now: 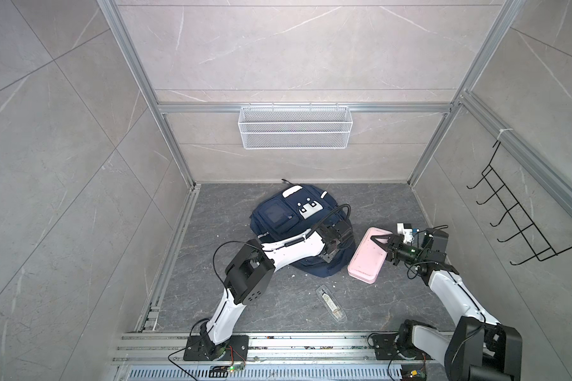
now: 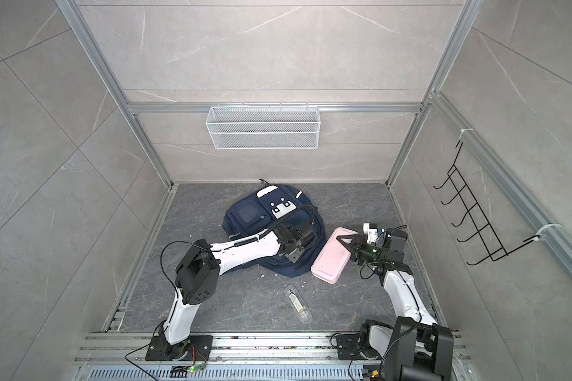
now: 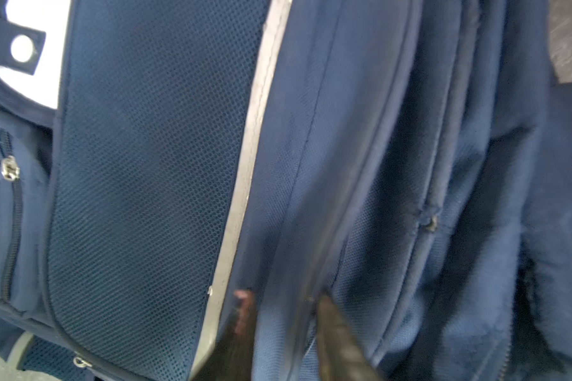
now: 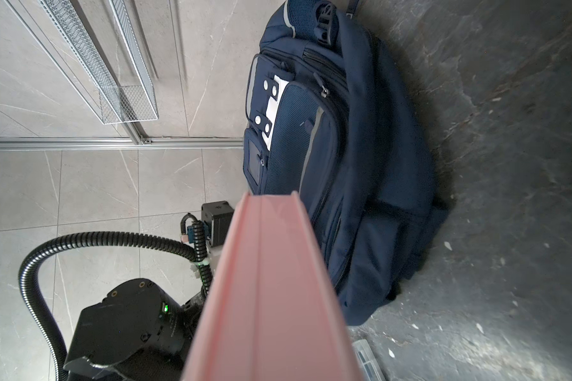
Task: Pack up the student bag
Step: 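Carry the pink case aside with right gripper while left reaches the bag, then lower the pink case into the backpack opening while left gripper holds the flap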
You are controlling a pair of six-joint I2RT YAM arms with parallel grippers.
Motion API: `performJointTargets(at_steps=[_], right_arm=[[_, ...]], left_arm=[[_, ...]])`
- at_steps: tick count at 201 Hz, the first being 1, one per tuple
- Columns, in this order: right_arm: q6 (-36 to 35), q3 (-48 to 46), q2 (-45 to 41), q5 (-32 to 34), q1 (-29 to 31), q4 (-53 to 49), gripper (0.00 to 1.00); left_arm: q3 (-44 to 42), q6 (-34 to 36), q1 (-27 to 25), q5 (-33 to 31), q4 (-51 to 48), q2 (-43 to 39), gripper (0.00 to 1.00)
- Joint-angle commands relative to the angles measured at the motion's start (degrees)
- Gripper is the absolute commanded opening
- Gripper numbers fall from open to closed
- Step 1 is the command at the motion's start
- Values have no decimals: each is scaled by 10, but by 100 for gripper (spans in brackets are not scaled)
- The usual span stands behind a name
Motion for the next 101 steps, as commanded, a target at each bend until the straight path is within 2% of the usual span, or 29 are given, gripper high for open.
performJointTargets(at_steps=[1,10,55,101], right_arm=[[-8,-6,-8,-14,4,-2,3],[-9,-5,-7,-13,4,-2,3],[-3,1,4,0,18,0,3],[20,18,13,41,61,17,3]], left_arm=[[21,13,18,-12,-27,-8,12],[27,14,20,-6,-28,-15,0],[101,37,29,4,-51,-48,0],[189,32,51,18,-80,-80,0]])
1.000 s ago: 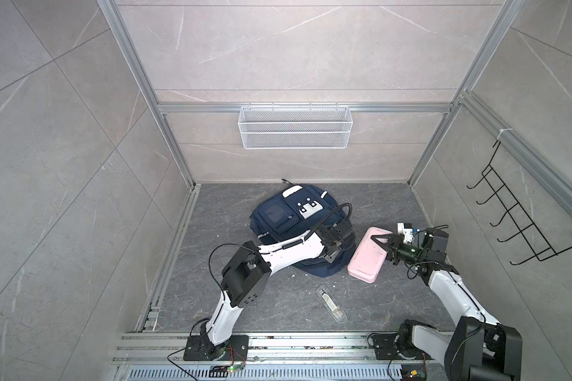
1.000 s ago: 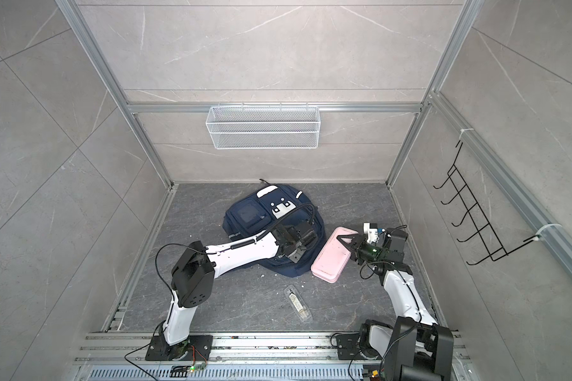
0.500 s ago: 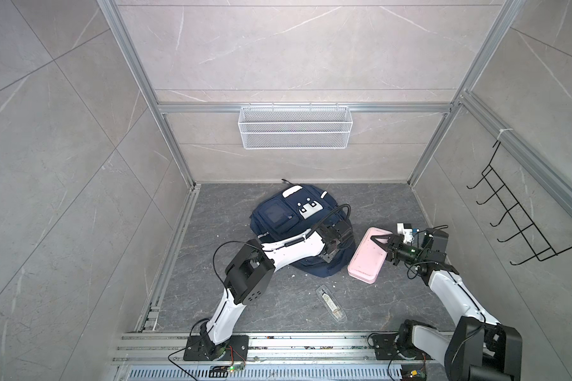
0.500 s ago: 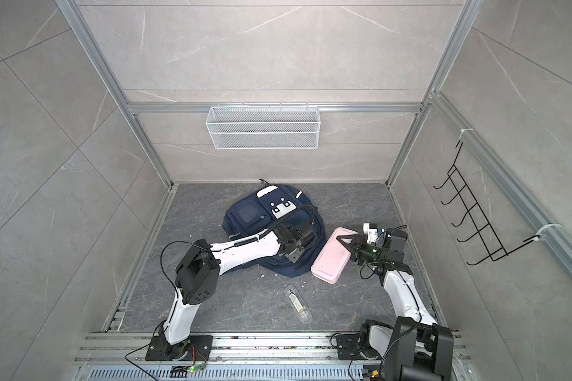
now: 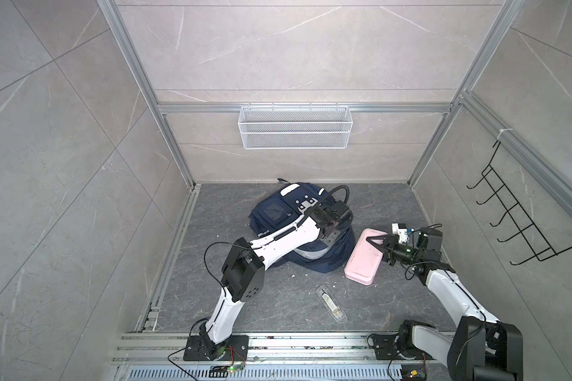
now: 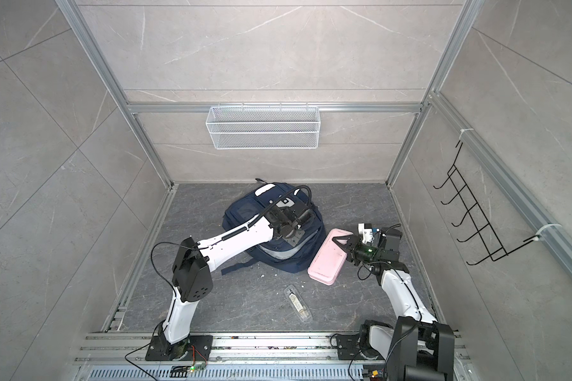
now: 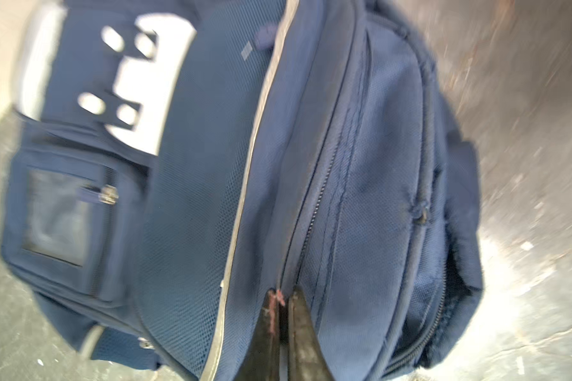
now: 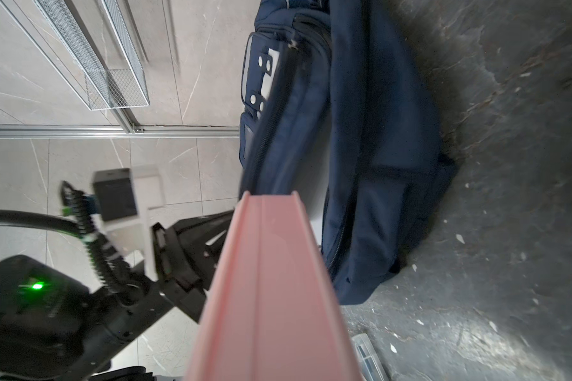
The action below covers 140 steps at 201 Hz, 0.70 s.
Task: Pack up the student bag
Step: 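Lower the pink case into the backpack opening while left gripper holds the flap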
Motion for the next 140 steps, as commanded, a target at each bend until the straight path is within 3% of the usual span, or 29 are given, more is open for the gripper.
performJointTargets(at_steps=[1,47,87,140], right_arm=[[19,18,8,24,23,18,3],[72,30,62,99,110,111,3],[155,62,161,167,180,251,3],[203,164,324,267,273,326,3]], left_arm=[[52,0,18,-1,-5,-71,0],[-4,-60,49,158,72,-160,0],[5,-65,60,178,61,-171,0],[6,-79,83,213,67,-179,0]])
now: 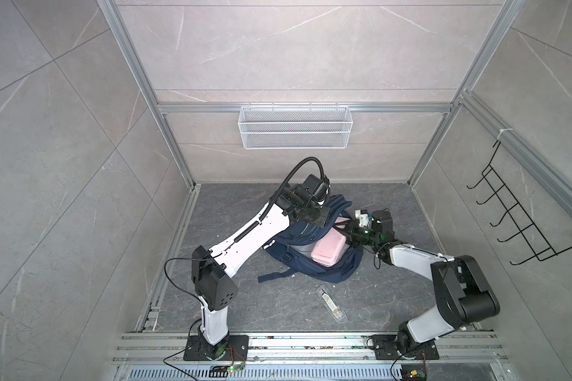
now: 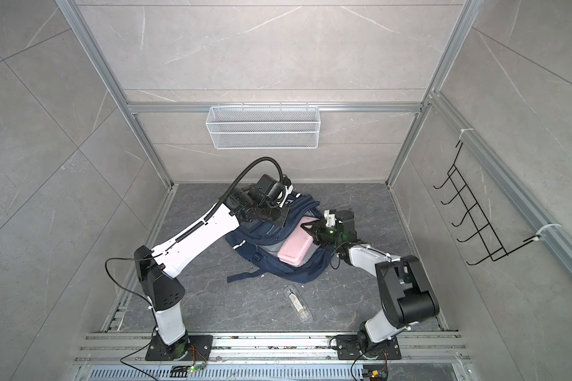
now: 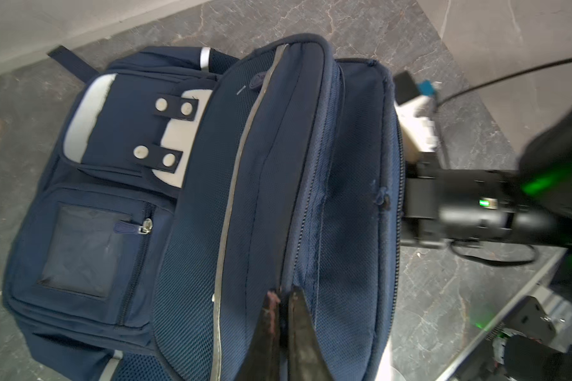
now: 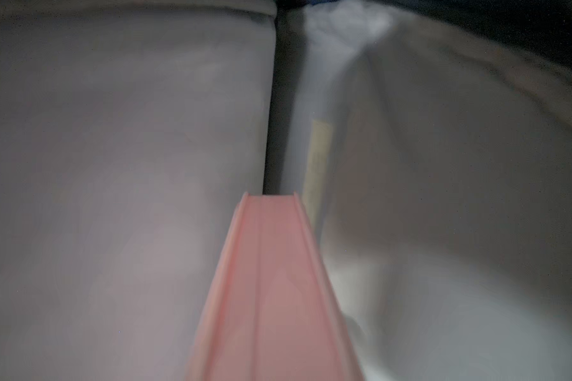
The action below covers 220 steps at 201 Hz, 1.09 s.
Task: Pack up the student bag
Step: 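Lower the pink case into the backpack opening while left gripper holds the flap, then open the right gripper to drop the case inside and withdraw it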
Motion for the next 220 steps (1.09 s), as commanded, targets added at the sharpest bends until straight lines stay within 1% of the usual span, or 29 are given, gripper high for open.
performJointTargets(at_steps=[1,14,43,74,86,105,111,121,132,145,160,165,167,186,220], right_arm=[[42,46,59,63,28,74,3],[52,65,97,82,37,97,4],[71,119,171,110,57,115,5],[61,199,224,148,95,63,10],[61,220,240,157,102,51,17],[52,250,254,158,106,22,40],[46,261,256,150,106,6,45],[30,279,255,140,106,-29,50],[3,302,250,131,106,-91,56],[-40,332,239,127,106,-174,61],[-92,356,222,122,107,-250,63],[-105,361,216,124,106,-270,69],[-111,363,214,125,106,-280,69],[-157,377,189,147,103,-368,71],[-214,370,158,156,88,-442,71]], left_arm=[[19,-14,14,28,53,-45,0],[17,-18,21,36,54,-49,0],[3,-29,39,67,64,-62,0],[-14,-40,56,102,83,-71,0],[-18,-42,60,105,87,-72,0],[-24,-43,67,106,89,-77,0],[-28,-45,69,106,91,-79,0],[-35,-47,75,106,95,-83,0],[-44,-50,82,106,101,-88,0],[-55,-56,90,105,108,-92,0],[-66,-63,101,105,114,-94,0],[-69,-64,103,103,115,-94,0],[-70,-65,104,102,116,-93,0],[-78,-69,110,110,122,-92,0],[-87,-77,112,119,136,-94,0]])
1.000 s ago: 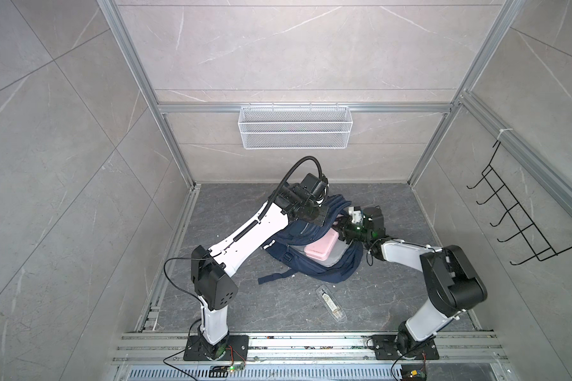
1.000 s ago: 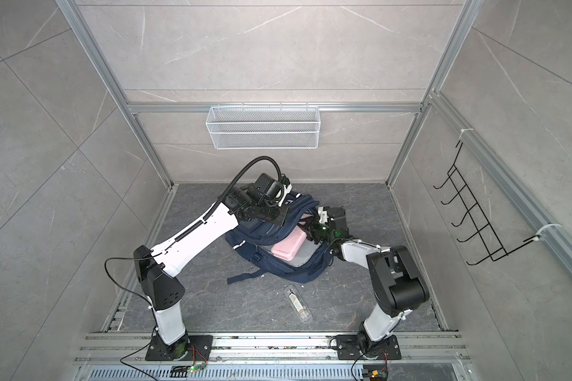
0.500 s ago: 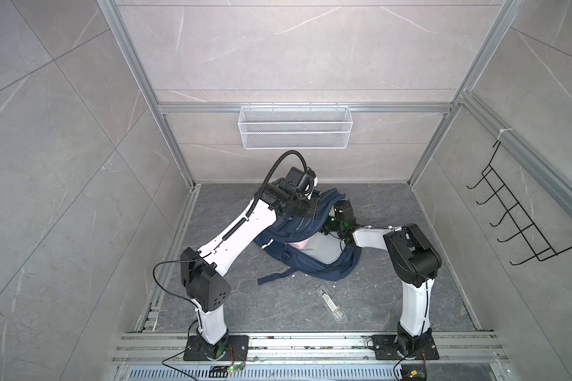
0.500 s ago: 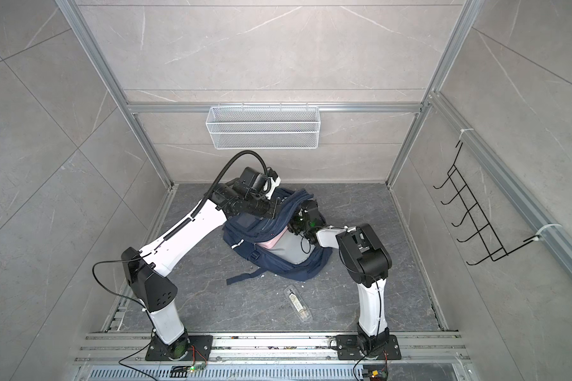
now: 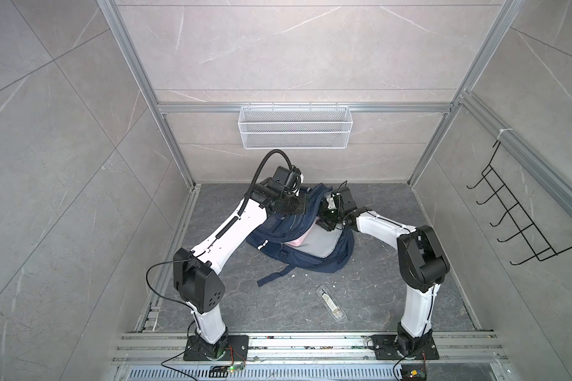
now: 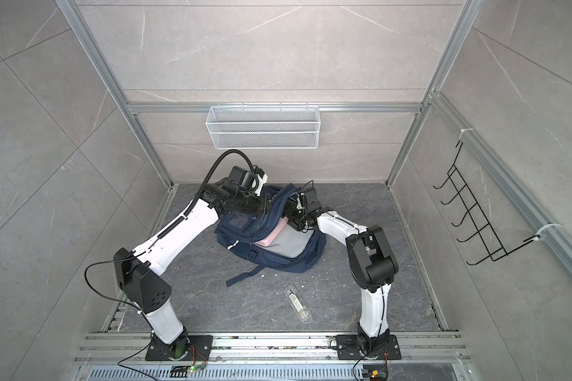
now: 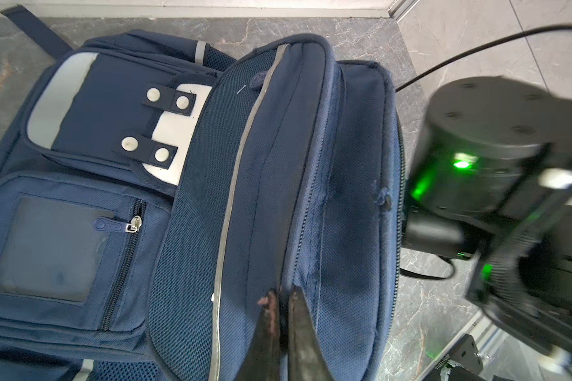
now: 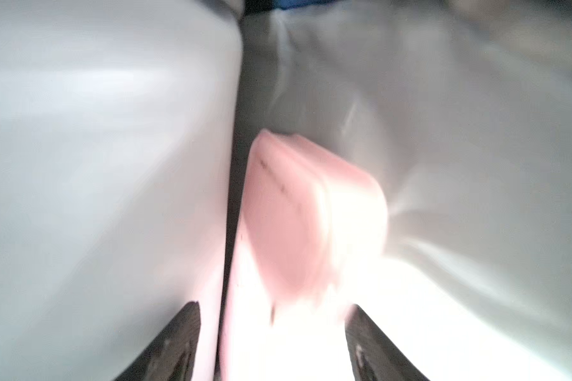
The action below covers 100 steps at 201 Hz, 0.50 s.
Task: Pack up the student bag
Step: 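Open the right gripper to drop the case inside and withdraw it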
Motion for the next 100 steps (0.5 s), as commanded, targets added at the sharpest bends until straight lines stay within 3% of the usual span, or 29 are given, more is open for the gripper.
performJointTargets(at_steps=[1,55,100], right_arm=[[-76,12,-35,12,-12,-103,71],[-133,-127,-158,35,-25,-118,68],[-161,-271,-325,76,-25,-125,65]], left_arm=[[5,-14,2,14,58,-37,0],[-1,-29,-3,32,67,-8,0],[13,-21,-61,-12,63,47,0]])
